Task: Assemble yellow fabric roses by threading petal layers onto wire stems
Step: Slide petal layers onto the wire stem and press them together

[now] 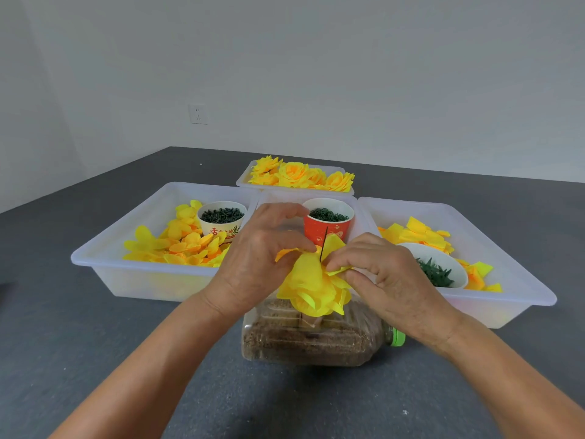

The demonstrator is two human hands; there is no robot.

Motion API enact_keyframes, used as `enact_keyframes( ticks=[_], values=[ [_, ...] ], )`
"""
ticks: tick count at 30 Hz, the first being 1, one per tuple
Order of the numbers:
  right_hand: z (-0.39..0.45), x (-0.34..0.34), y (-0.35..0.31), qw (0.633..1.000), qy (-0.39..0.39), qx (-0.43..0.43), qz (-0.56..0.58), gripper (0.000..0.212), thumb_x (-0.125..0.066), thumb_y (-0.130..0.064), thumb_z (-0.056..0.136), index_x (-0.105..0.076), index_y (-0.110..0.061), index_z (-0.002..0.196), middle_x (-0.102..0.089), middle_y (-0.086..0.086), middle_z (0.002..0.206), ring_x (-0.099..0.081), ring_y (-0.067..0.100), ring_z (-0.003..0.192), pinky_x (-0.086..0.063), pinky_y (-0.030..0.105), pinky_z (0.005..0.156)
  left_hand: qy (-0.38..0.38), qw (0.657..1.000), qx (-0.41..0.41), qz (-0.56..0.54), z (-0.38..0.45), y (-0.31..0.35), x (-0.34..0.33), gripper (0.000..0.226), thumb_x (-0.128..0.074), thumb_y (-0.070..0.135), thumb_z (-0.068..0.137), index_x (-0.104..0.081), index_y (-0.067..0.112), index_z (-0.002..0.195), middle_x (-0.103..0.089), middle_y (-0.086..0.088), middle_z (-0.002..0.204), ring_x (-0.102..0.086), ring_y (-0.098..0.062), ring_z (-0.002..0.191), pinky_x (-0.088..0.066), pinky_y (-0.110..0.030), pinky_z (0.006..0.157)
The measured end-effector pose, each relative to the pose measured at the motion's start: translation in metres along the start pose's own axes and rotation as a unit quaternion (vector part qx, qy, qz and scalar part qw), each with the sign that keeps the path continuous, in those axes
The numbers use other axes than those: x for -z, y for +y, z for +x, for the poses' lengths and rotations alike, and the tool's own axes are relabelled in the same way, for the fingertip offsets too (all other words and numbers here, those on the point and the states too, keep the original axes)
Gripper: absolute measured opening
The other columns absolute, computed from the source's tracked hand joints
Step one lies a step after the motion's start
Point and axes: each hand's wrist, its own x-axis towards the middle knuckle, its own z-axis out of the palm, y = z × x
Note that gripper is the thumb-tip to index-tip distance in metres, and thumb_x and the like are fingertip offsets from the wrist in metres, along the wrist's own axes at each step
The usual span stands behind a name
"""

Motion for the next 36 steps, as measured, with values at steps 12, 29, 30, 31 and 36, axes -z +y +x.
enact_keyframes(
  ticks=[12, 29, 30, 31, 36],
  values=[
    [-0.009, 0.000, 0.001, 1.000, 0.024, 0.010, 0.000, 0.020, -0.066, -0.004, 0.074, -0.074, -0.010, 0.091, -0.070, -0.004, 0.092, -0.060, 0.008, 0.091, -0.051, 0.029, 0.080, -0.015, 0.999, -0.025, 0.024, -0.008, -0.001, 0.003, 0.010, -0.072, 0.003, 0.072, -0.077, 0.011, 0.076, -0.067, -0.011, 0.104, -0.061, -0.032, 0.094, -0.049, -0.039, 0.077],
    [-0.011, -0.003, 0.005, 0.994, 0.021, 0.075, -0.075, 0.020, -0.066, -0.001, 0.071, -0.074, -0.010, 0.086, -0.072, -0.005, 0.088, -0.065, 0.020, 0.080, -0.053, 0.041, 0.069, -0.047, 0.998, -0.034, 0.030, -0.012, -0.002, 0.005, 0.017, -0.077, -0.005, 0.068, -0.077, 0.010, 0.078, -0.069, -0.012, 0.100, -0.062, -0.033, 0.092, -0.052, -0.042, 0.075],
    [-0.011, -0.002, 0.005, 0.994, 0.020, 0.073, -0.077, 0.020, -0.066, -0.001, 0.071, -0.074, -0.011, 0.087, -0.072, -0.005, 0.088, -0.065, 0.020, 0.080, -0.053, 0.041, 0.069, -0.048, 0.998, -0.032, 0.029, -0.012, -0.002, 0.005, 0.017, -0.077, -0.004, 0.069, -0.077, 0.010, 0.078, -0.069, -0.012, 0.100, -0.062, -0.033, 0.092, -0.052, -0.043, 0.075],
    [-0.011, -0.002, 0.004, 0.994, 0.019, 0.072, -0.079, 0.020, -0.066, -0.001, 0.071, -0.074, -0.011, 0.087, -0.072, -0.005, 0.088, -0.065, 0.020, 0.081, -0.052, 0.041, 0.069, -0.050, 0.998, -0.028, 0.029, -0.012, -0.002, 0.006, 0.017, -0.077, -0.004, 0.069, -0.077, 0.009, 0.079, -0.069, -0.012, 0.100, -0.062, -0.033, 0.093, -0.052, -0.045, 0.075],
    [-0.010, 0.000, 0.001, 0.994, 0.009, 0.069, -0.087, 0.019, -0.067, -0.005, 0.073, -0.074, -0.012, 0.089, -0.072, -0.006, 0.090, -0.064, 0.020, 0.082, -0.052, 0.041, 0.070, -0.047, 0.998, -0.018, 0.024, -0.012, 0.000, 0.010, 0.019, -0.078, -0.002, 0.067, -0.076, 0.008, 0.084, -0.068, -0.010, 0.104, -0.061, -0.033, 0.095, -0.052, -0.050, 0.076]
  ],
)
